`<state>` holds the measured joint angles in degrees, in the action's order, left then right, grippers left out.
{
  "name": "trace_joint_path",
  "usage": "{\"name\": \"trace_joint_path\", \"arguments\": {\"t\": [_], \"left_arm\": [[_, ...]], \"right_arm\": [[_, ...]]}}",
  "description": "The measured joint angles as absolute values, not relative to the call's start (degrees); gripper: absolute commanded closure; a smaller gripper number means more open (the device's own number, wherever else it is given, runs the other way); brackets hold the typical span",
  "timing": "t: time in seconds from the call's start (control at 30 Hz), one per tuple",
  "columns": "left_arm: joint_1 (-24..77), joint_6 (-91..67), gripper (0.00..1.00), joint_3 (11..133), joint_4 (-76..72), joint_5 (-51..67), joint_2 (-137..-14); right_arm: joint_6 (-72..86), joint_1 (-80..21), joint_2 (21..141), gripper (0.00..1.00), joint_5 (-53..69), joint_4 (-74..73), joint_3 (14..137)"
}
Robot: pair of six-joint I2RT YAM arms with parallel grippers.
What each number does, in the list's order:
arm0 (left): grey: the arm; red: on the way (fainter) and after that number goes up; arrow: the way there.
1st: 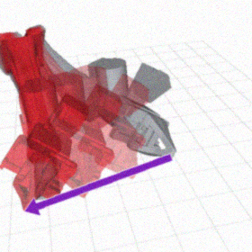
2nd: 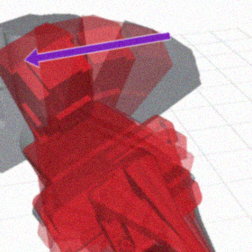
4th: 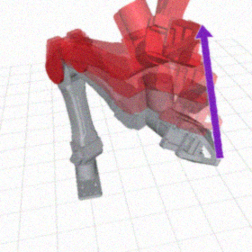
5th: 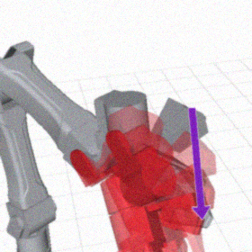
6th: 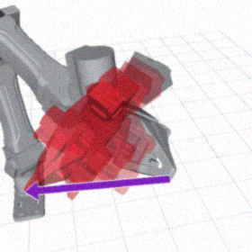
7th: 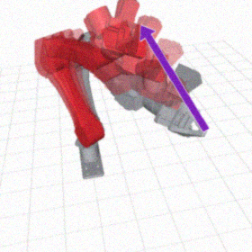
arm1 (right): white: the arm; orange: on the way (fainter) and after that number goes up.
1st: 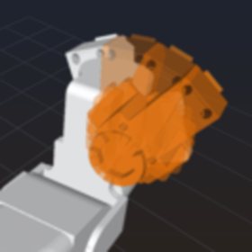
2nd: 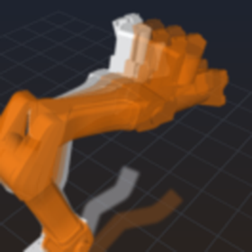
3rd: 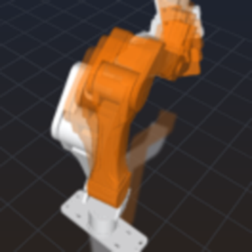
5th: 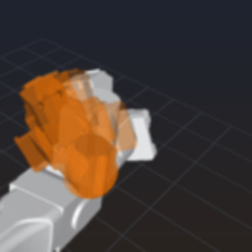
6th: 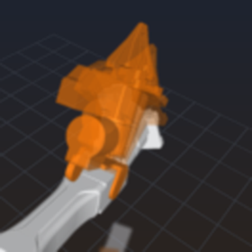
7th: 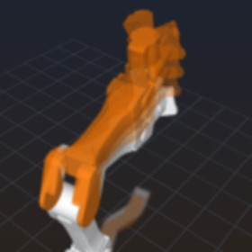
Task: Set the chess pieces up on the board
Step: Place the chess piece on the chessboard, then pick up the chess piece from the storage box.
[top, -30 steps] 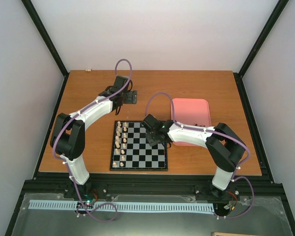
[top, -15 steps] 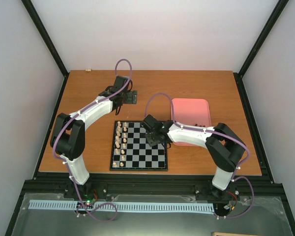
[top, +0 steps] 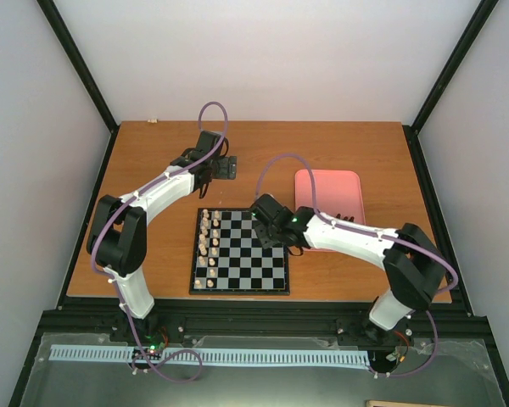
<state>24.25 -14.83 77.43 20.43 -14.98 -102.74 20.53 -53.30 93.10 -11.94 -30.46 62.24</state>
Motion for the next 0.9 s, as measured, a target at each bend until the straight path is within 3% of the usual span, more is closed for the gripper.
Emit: {"name": "trace_joint_path", "arguments": {"t": [0.2,0.4,0.9], "left_arm": [[24.25,-14.83,0.0,77.43,20.43,-14.96,-102.74],[24.25,-14.83,0.0,77.43,20.43,-14.96,-102.74],[24.25,-14.85,0.0,77.43,20.43,-14.55,-102.8]], "right_arm": [[21.17,-50.22,88.12,0.54,-16.47,-31.88,59.51],[21.04,-39.62,85.32,0.55,-17.78,-31.97,54.57],[20.53,-27.46,92.31,0.65,-16.6,-28.93,53.17]]}}
